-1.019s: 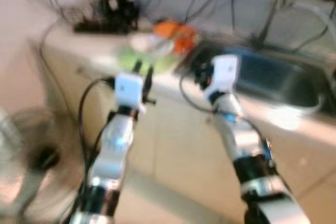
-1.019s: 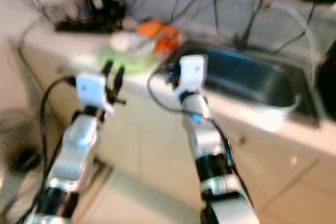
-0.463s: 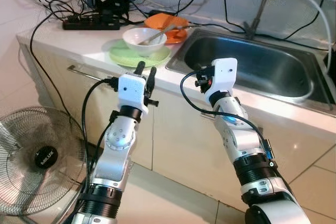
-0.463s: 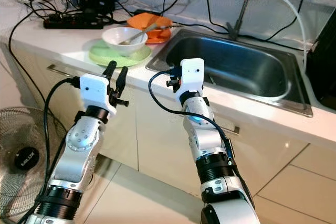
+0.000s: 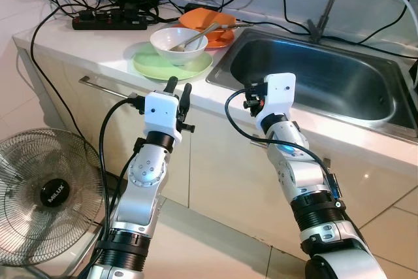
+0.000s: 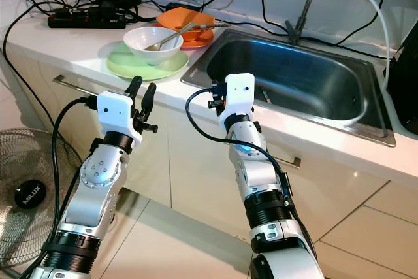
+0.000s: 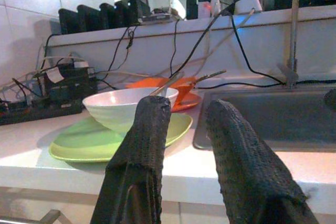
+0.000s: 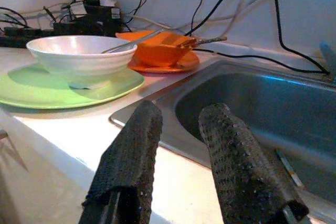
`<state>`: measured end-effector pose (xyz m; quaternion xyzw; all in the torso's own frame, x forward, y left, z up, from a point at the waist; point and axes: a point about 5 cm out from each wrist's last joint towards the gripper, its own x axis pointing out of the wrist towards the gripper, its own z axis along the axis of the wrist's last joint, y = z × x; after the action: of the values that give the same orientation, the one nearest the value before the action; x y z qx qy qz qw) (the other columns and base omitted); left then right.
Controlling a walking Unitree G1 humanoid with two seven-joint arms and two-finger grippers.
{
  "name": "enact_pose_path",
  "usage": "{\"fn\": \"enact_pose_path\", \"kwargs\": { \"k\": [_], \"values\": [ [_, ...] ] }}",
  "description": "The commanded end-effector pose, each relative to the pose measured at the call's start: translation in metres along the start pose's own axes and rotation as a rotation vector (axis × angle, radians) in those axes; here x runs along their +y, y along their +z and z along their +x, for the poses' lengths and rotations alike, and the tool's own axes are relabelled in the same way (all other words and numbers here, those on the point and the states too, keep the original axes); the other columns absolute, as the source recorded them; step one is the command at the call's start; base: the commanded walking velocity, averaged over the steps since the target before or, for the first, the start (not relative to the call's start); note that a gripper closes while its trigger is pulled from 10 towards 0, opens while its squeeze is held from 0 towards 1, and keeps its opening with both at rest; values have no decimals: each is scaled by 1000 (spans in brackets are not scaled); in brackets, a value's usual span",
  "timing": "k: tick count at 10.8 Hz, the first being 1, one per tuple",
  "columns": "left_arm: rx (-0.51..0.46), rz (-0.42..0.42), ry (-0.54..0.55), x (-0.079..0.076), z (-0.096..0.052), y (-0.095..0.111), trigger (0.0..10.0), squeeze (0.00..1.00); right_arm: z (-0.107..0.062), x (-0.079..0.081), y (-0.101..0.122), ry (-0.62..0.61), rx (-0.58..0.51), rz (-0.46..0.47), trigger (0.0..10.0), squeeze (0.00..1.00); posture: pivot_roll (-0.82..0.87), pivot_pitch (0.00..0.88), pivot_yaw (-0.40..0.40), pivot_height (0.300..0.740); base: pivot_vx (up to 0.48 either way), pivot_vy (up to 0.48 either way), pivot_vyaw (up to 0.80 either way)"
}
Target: Kitchen organization
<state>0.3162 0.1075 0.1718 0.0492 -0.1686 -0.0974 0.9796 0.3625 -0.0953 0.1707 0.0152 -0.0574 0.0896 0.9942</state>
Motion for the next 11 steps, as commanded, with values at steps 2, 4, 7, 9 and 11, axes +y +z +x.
{"fn": "enact_pose_path", "kwargs": {
  "k": [2,4,7,9,11],
  "values": [
    [-1,8,-5,-2,3,2,10000,0,2,-6,1,-29,4,15,10000,0,205,0,-55,740,129,0,0],
    [-1,11,-2,-1,3,2,10000,0,2,-5,0,-29,7,9,10000,0,206,0,-55,740,308,0,0],
    [0,12,4,0,4,2,10000,0,3,-4,1,-23,4,22,10000,0,204,0,-57,740,350,0,0],
    [-3,12,5,0,4,3,10000,0,3,-2,1,-19,5,21,10000,0,205,0,-58,740,358,0,0],
    [-7,10,8,1,4,3,10000,0,3,1,2,-2,-5,11,10000,0,208,0,-60,740,360,0,0]
  ]
}}
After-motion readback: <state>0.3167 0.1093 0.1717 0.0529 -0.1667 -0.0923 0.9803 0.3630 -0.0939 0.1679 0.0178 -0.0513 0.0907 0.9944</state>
